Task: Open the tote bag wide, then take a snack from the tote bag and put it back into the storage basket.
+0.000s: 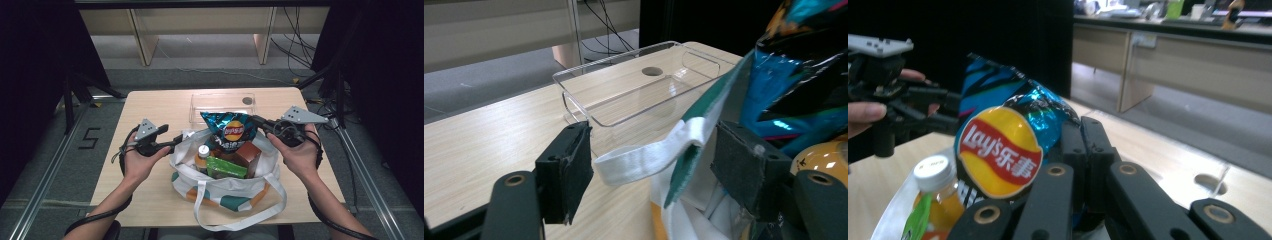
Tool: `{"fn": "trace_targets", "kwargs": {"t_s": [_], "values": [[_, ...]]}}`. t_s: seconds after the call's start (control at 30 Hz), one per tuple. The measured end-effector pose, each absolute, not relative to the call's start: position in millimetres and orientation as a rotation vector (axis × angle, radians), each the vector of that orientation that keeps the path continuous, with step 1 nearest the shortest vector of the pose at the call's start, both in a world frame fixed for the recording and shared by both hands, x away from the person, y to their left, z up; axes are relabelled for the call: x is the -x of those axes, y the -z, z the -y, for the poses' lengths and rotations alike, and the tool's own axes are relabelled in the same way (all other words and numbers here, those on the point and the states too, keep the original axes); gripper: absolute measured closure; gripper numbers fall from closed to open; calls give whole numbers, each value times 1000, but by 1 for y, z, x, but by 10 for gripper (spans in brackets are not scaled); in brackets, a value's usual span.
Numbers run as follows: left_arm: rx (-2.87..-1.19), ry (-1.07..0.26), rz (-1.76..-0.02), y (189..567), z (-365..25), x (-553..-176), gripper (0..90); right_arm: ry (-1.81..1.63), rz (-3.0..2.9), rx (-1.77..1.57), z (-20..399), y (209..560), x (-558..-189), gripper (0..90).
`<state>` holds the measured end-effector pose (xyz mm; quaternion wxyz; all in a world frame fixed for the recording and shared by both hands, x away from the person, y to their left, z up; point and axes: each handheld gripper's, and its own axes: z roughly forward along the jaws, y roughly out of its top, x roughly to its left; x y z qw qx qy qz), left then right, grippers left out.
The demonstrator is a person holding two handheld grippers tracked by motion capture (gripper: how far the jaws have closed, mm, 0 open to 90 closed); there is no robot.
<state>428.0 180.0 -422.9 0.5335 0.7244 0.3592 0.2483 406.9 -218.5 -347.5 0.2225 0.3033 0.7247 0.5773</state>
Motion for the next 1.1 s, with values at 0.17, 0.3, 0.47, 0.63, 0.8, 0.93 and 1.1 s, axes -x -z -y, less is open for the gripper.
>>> {"fn": "trace_targets", "kwargs": {"t_s": [0.17,0.3,0.47,0.63,0.8,0.93,1.1], "values": [[-1714,-603,-850,423,-181,-429,312,-1610,-1943,-825,221,337,-405,900],[-1725,-603,-862,424,-181,-427,311,-1613,-1912,-807,224,333,-408,900],[-1727,-618,-860,424,-183,-426,310,-1631,-1923,-843,222,334,-406,900],[-1721,-616,-861,424,-183,-424,309,-1628,-1910,-816,224,332,-407,900],[-1709,-620,-854,422,-185,-424,309,-1633,-1886,-826,226,329,-410,900],[-1711,-631,-846,421,-185,-424,307,-1638,-1888,-845,223,328,-409,900],[-1695,-629,-850,419,-184,-425,307,-1648,-1874,-839,225,325,-411,900]]}}
